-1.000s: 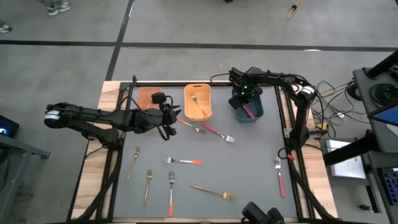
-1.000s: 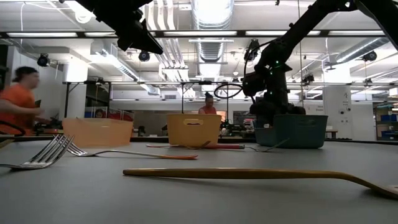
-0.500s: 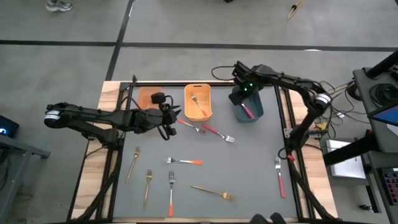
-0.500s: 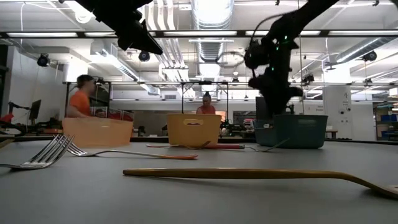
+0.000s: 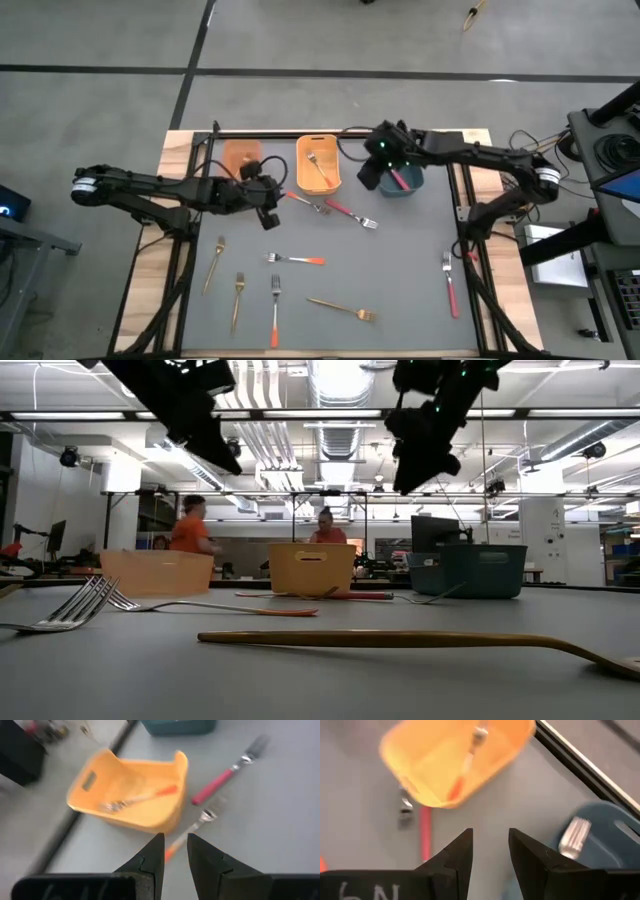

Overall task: Sort silverware by color (type)
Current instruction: Put the gold fork into the orange bin

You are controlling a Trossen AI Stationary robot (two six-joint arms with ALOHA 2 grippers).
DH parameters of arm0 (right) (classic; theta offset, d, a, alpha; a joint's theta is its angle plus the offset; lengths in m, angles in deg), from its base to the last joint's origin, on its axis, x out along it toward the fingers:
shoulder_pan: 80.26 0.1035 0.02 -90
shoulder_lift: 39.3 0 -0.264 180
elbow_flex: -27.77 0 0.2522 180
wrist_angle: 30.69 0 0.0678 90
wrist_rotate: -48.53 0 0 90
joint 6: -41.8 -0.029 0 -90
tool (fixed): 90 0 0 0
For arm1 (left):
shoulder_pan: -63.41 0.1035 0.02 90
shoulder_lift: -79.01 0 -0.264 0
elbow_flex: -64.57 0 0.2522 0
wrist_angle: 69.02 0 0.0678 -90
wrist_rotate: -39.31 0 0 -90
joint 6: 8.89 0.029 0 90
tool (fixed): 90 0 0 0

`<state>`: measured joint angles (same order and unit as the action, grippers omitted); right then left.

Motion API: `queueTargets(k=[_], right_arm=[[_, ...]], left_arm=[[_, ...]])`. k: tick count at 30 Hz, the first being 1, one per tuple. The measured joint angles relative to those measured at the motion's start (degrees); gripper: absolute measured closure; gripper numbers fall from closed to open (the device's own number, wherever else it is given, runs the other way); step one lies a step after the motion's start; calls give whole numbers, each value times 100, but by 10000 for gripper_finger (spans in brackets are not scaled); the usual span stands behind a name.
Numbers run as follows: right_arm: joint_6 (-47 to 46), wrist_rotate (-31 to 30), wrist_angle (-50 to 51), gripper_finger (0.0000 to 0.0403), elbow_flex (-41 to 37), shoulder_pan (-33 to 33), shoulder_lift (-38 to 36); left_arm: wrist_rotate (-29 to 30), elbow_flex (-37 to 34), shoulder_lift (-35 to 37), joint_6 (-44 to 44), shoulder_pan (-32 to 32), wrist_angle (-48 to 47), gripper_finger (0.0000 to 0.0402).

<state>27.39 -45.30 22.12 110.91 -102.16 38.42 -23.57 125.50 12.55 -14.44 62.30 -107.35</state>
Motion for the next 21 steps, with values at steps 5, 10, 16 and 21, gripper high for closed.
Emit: queueTargets(k=[5,10,16,21], right_arm=[[4,-227,-506,287,-340,605,-245],[4,-227,-1055,287,-838,1074,-446],[33,-231,-1704,287,-1371,1430,-501],[267,-236,-2438,287,-1698,1600,-501]], left_arm=[[-638,0,0,-657,0,-309,335],[-1251,0,-1,-1384,-42,-441,335],[-1707,0,-2,-2276,-240,-701,335],[-2048,0,-2,-2994,-472,-722,335]])
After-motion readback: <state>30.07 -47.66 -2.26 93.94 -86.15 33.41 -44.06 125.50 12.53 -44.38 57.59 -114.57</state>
